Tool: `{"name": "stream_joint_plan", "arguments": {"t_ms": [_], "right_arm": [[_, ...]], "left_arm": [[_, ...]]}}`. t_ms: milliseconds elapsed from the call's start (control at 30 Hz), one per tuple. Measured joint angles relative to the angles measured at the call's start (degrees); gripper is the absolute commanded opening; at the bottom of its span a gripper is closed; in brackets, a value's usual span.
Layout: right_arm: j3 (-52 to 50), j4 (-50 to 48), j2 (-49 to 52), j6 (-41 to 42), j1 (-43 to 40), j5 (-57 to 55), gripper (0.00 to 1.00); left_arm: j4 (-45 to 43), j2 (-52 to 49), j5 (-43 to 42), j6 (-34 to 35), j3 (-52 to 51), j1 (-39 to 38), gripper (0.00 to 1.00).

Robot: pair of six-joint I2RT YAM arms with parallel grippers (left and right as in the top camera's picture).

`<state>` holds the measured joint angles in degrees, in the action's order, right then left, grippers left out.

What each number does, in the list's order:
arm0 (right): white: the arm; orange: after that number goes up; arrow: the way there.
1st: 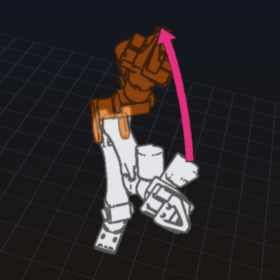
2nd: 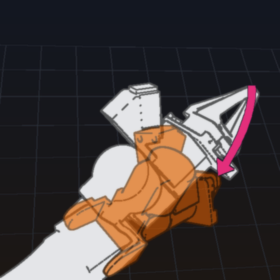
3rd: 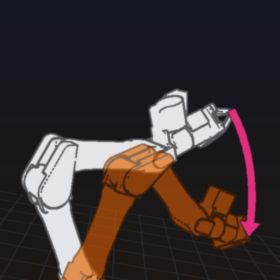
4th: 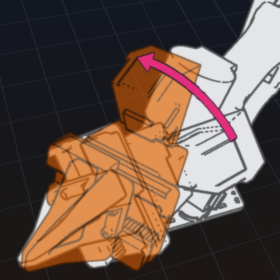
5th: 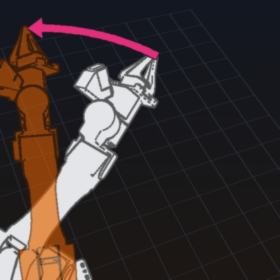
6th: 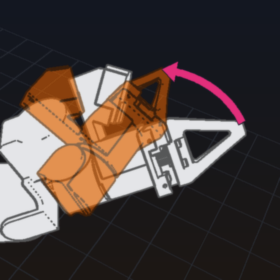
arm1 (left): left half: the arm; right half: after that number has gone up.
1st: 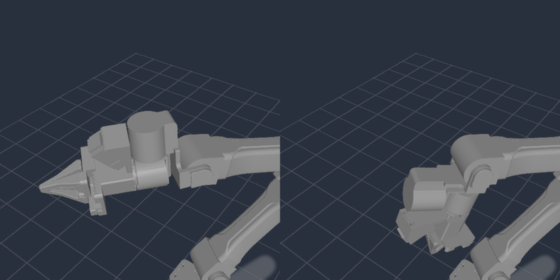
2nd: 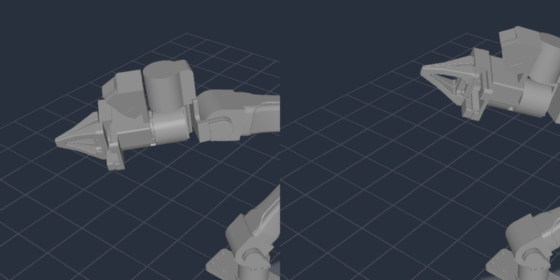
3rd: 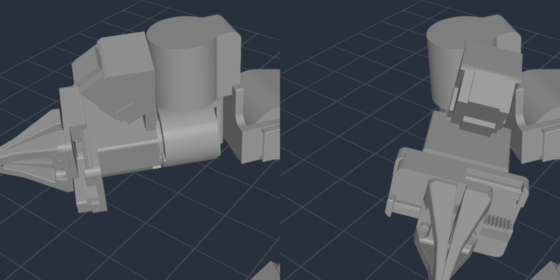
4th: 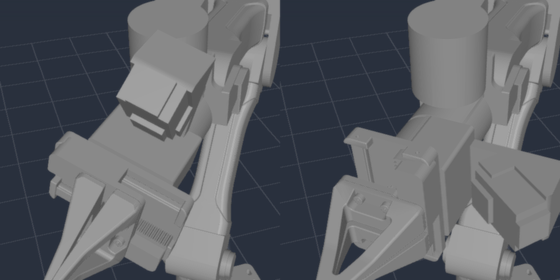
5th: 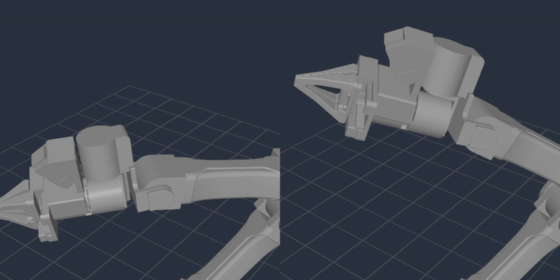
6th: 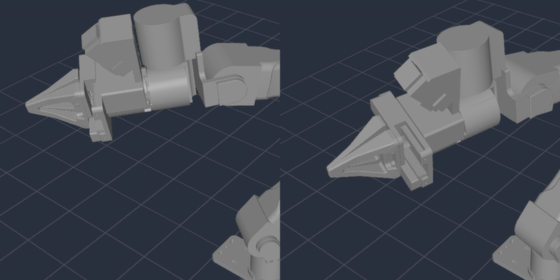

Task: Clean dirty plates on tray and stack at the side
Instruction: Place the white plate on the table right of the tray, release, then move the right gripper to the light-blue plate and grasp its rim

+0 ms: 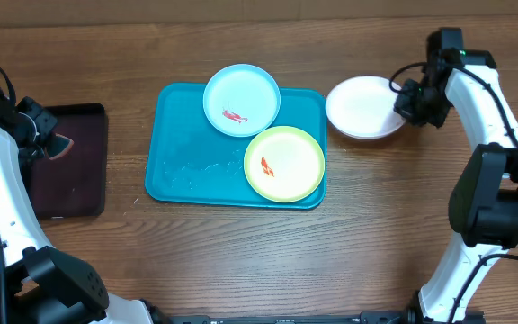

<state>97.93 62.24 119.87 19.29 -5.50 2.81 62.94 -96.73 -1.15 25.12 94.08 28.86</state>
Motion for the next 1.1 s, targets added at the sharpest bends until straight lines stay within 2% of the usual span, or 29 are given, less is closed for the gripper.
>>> {"name": "stream_joint_plan", "arguments": {"t_ms": [67,100,167,200,500,633,767,867,1100], "right_arm": [[-1.4,-0.6,0.0,0.2,-0.9,-0.1,0.26],[-1.8,-0.7,0.0,-0.2,-1.2,-0.2,0.42],[-2.0,-0.8,0.0,-1.6,-1.4,0.2,0.80],[-2.0,-0.9,0.0,-2.3,-1.3,0.8,0.85],[-0.1,-0.2,-0.1,-4.5,-0.5,8.3,0.84],[1.3,-6.4,-2.0,-7.5,0.2,17.4,0.85],[2.4,-14.2,-4.2,-10.3,5.1,22.5,0.85],[2.6,-18.1,-4.2,-10.8,9.4,21.2,0.85],[2.7,-28.2,1.4,-11.8,23.6,9.0,0.85]], "left_arm": [[0.0,0.0,0.0,0.0,0.0,0.0,0.04],[-0.1,0.0,0.0,0.0,0.0,0.0,0.04],[-0.2,-0.1,0.0,0.0,0.0,0.0,0.04],[-0.2,-0.1,0.0,0.0,0.0,0.0,0.04],[-0.6,-1.0,0.0,0.0,0.0,-0.8,0.04],[-0.9,-1.6,-0.4,0.0,0.0,-1.5,0.04],[-1.2,-2.6,-0.6,-0.9,0.0,-2.1,0.04],[-1.2,-3.3,-0.7,-1.3,0.0,-2.3,0.04],[-1.2,-4.4,-2.1,-1.7,-0.1,-2.6,0.04]]}}
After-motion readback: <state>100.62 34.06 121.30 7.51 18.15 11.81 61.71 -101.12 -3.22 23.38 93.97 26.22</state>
